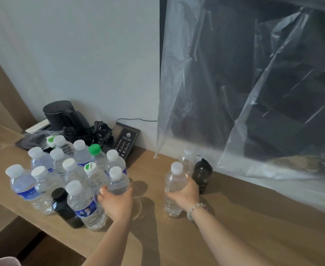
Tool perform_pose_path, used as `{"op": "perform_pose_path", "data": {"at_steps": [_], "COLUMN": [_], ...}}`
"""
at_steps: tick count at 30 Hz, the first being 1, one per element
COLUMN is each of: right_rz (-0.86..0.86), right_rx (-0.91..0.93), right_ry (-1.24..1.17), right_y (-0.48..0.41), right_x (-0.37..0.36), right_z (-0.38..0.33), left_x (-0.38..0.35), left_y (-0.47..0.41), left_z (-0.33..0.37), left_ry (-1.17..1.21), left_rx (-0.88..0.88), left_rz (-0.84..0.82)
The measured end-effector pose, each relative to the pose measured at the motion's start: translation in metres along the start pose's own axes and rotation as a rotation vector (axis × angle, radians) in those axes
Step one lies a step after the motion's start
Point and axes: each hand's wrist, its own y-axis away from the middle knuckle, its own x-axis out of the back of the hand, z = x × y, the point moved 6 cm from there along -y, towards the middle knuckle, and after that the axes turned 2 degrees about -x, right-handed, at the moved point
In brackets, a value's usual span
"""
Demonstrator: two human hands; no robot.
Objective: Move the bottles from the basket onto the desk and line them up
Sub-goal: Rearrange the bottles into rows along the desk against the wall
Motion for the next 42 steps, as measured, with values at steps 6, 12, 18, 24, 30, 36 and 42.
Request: {"op": "perform_pose_path", "data": {"at_steps": [6,12,18,24,30,36,42], "right_rz": [0.043,0.11,0.194,0.328,0.364,0.41,0.446], "right_rx": [-0.023,-0.036,-0.058,-0.123,-0.138,-0.168,-0.196], "right_ry": [0.015,0.032,0.004,0.007,-0.047,-0.071,-0.064], "right_y": [0.004,0.008,0.019,0.032,0.041,0.043,0.043], "right_x": [0.015,0.038,0.074,0.11,0.131,0.142,0.16], "right_z": [0.006,0.011,0.025,0.045,0.05,0.059,0.069], "left_x": [-0.006,-0.032,-0.062,-0.088,-0.111,-0.126,-0.141], "left_y": [0.008,0.046,0.082,0.114,0.135,0.153,0.167], "left_z": [0.006,0.016,0.021,0.026,0.025,0.029,0.033], "left_ry": [-0.02,0.027,0.001,-0.02,-0.058,-0.054,-0.072], "left_rx": [-0.064,-0.1,-0.107,-0.175,-0.218,-0.26,-0.281], "left_rz": [-0.087,-0.241,-0.37,-0.476,-0.581,-0.663,-0.716]}}
